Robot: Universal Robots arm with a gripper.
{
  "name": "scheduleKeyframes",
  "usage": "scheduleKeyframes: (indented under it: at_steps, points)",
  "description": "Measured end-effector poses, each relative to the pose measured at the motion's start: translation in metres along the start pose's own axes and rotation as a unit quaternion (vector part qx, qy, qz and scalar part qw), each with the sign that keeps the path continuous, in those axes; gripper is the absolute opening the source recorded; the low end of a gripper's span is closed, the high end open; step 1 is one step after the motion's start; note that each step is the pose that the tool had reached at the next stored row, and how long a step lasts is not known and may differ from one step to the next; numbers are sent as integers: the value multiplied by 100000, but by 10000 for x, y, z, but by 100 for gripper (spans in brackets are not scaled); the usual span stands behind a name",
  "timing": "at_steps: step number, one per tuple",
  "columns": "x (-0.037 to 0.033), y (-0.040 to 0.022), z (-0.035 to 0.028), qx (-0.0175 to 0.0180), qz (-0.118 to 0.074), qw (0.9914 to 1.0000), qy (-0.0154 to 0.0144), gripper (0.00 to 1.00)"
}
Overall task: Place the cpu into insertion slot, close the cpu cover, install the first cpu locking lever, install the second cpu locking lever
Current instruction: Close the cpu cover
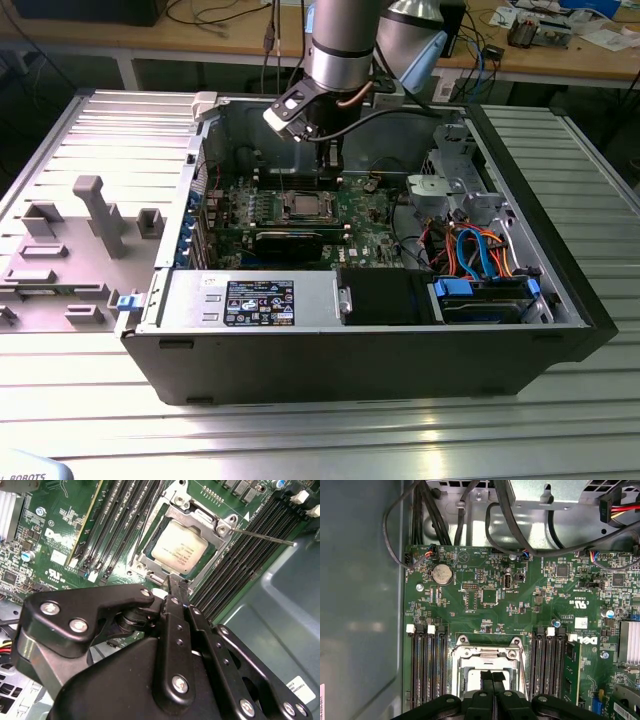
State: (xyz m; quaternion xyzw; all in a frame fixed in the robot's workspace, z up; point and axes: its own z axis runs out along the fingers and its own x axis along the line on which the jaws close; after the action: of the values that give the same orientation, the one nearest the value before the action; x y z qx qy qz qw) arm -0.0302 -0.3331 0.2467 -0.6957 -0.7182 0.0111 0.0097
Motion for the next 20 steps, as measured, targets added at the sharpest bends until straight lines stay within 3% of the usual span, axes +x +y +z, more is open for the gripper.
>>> scheduleKeyframes:
  at_steps: [20]
  points:
    - [1, -47, 12, -2, -6, 100000, 4, 11]
